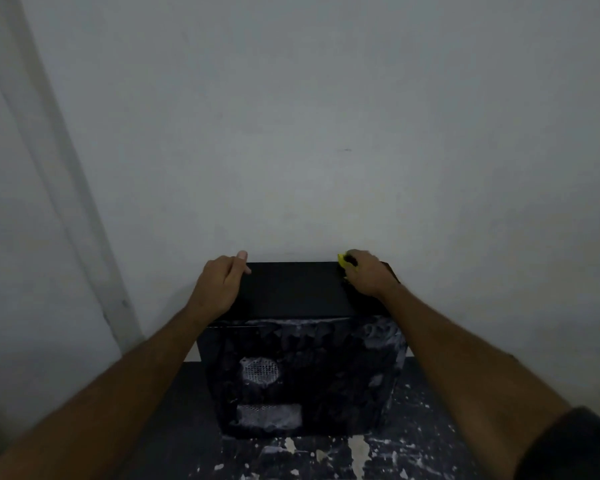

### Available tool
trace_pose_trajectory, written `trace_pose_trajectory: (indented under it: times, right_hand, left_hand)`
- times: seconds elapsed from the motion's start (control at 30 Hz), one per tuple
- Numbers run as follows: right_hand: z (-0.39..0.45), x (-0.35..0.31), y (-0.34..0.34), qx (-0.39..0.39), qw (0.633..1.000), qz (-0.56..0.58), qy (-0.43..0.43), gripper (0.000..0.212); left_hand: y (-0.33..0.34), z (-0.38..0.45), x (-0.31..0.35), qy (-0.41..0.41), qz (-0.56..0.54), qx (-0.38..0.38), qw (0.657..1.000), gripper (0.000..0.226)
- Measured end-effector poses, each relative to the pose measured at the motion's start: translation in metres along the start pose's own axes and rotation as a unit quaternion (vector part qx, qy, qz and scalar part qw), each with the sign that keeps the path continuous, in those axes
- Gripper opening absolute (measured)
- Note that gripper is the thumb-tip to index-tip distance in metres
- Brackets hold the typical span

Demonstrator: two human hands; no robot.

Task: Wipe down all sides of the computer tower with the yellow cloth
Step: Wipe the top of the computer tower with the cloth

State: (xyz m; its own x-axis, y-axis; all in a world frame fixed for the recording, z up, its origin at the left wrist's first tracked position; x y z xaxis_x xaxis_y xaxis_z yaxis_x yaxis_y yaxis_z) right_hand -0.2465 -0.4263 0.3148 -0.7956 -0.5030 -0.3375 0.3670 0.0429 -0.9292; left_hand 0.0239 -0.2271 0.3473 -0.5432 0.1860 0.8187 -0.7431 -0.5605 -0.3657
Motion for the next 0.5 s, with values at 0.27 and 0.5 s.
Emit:
trace_pose_trajectory:
  times: [0.27,0.5]
  right_hand:
    - [-0.065,-0.003,-0.018,0.011,0.996,0.042,-0.078,0.033]
    - [-0.117,0.043,-0.026,0.128,0.992,-0.011,0.008,0.034]
  left_hand:
    - [0.038,-0.005,0.014,0.0,-0.027,-0.029,0.999,0.055]
    - [0.069,-0.015,0.042,0.007,-0.061,-0.07,0.996,0.053]
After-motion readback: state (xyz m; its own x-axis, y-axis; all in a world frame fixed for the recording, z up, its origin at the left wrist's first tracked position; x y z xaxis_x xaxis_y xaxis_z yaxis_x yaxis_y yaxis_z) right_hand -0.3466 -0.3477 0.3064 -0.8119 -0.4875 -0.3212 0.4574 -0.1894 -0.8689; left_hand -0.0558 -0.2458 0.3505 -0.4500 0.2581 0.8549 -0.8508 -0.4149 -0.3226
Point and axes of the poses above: each hand's wrist, its own z-axis towards the middle knuckle, its own y-axis out of the palm, x = y × z, the point moved 8 cm from there along z, towards the middle knuckle, and after that the axes turned 12 degrees about -z, right-handed, at the moved point
